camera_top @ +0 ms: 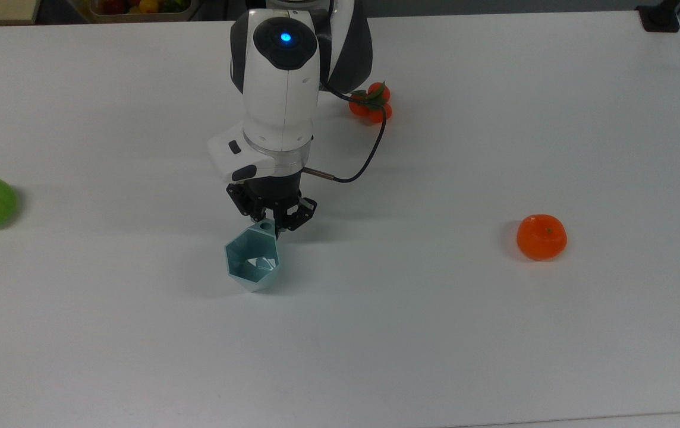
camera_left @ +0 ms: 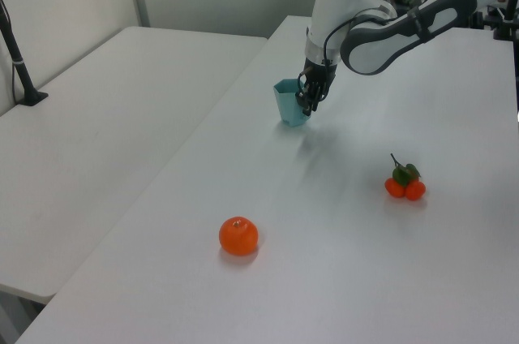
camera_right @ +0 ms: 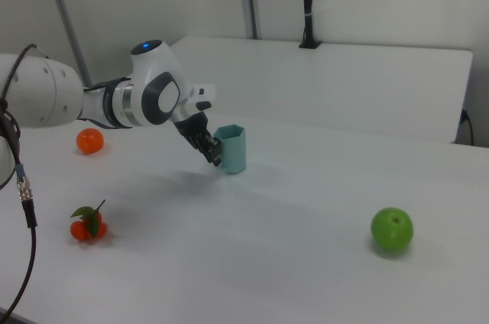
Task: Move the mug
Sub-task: 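Close the gripper on the mug rim and lift it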
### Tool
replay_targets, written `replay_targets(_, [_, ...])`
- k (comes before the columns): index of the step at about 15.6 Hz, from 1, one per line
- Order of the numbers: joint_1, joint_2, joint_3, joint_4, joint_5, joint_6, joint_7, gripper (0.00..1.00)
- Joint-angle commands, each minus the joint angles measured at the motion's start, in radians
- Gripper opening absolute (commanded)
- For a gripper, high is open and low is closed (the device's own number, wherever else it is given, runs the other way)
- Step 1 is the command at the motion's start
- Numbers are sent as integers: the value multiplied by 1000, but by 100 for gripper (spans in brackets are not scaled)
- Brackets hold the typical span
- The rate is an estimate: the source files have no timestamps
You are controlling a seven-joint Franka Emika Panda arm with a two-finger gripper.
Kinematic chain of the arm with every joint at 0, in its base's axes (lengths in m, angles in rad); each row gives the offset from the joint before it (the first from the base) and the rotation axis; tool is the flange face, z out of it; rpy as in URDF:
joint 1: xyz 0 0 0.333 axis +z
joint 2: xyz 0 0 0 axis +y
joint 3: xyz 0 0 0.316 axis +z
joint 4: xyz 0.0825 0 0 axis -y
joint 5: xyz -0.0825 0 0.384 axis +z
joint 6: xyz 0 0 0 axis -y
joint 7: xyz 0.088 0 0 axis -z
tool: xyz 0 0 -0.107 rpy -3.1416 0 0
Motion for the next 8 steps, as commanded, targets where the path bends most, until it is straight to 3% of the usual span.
replay_targets(1, [3,-2,-3,-23,-23,23,9,0])
replay_targets(8, [-12,-85,-2,-26,-5,8,15,0])
